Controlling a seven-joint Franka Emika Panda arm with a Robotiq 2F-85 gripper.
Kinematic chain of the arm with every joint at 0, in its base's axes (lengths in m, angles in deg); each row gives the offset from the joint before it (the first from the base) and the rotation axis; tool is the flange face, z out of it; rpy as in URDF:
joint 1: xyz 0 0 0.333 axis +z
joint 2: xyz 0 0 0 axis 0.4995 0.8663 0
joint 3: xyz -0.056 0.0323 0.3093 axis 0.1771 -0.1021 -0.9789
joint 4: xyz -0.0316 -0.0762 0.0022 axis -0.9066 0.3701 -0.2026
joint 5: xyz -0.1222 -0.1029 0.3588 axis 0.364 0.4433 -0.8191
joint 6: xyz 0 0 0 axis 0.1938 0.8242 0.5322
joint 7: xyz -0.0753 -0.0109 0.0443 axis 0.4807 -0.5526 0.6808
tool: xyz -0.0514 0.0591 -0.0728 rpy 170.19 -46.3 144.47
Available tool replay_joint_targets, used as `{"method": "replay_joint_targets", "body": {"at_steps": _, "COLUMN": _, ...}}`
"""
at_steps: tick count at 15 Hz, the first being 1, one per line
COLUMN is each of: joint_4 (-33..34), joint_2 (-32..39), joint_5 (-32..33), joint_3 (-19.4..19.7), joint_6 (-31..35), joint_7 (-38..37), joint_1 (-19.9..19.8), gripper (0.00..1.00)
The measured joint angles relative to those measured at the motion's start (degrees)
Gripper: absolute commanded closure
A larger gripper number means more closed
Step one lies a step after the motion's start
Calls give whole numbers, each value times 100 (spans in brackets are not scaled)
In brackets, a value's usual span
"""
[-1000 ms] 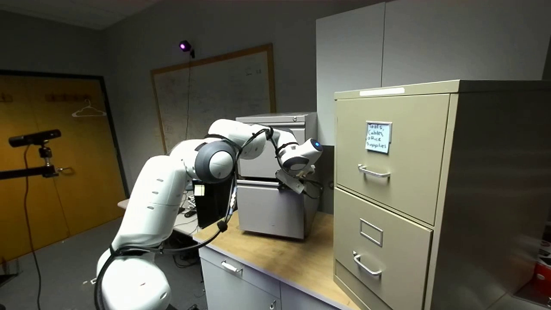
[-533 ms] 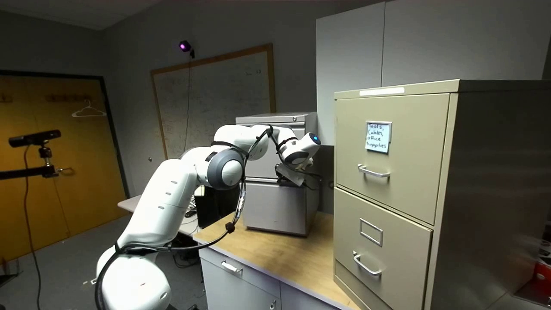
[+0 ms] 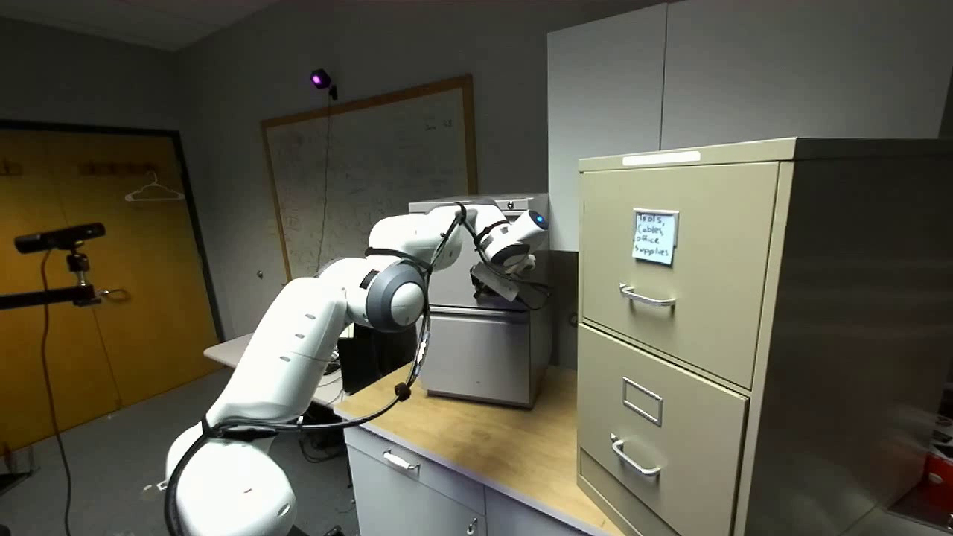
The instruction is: Close the bottom drawer of the left cabinet
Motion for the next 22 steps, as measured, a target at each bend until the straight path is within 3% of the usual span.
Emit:
{"method": "replay_joint_targets", "body": {"at_steps": 9, "joint_4": 168, "joint_2": 389, "joint_5": 916, "joint_3": 208, "joint_6": -146, "joint_7": -78, "joint_1": -35, "gripper": 100}}
{"method": "replay_joint_targets", "body": {"at_steps": 13, "joint_4": 159, "joint_2": 808, "joint_5": 1225, "joint_3": 170, "joint_6": -95, "joint_7": -77, "joint_1": -270, "gripper": 100}}
{"method": "replay_joint_targets", "body": {"at_steps": 22, "joint_4": 407, "joint_2": 1269, "joint_5": 765, "joint_3": -337, "joint_6": 0, "joint_7": -315, "joint_1": -751, "gripper": 100}}
